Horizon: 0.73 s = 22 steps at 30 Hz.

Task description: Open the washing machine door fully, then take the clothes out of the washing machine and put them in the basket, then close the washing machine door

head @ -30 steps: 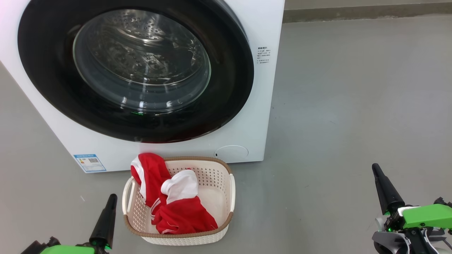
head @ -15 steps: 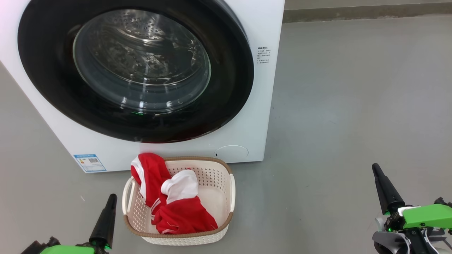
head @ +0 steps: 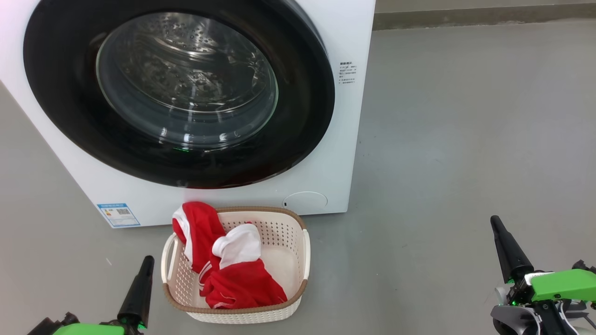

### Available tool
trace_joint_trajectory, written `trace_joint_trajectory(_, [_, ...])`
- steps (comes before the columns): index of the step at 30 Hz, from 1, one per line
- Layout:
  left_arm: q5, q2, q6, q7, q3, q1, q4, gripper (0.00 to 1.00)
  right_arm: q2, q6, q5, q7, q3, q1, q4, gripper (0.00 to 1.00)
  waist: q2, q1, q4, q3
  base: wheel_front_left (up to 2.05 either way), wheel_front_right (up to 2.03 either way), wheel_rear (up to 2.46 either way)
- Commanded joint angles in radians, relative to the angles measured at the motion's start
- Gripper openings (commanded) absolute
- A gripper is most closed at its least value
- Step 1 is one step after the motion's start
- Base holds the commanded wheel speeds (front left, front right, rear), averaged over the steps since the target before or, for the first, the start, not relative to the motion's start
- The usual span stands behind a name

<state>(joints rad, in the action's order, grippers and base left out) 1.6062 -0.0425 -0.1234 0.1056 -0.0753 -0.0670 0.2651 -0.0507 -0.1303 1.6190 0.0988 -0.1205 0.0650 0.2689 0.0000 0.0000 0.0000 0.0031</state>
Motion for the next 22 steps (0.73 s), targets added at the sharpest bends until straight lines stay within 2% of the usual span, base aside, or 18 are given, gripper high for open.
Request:
trace_joint_trajectory(1, [0.004,-0.01,-0.007,0.006,-0.036,-0.041,-0.02,0.0,-0.005,0.0,-0.004,0.008,0.014,0.042,-0.025,0.0,0.0,0.0,0.0,0.0,0.0,0.0,0.0])
trace_joint_trajectory(22, [0.003,-0.009,-0.007,0.007,-0.037,-0.041,-0.02,0.0,-0.004,0.0,-0.006,0.01,0.012,0.042,-0.024,0.0,0.0,0.0,0.0,0.0,0.0,0.0,0.0])
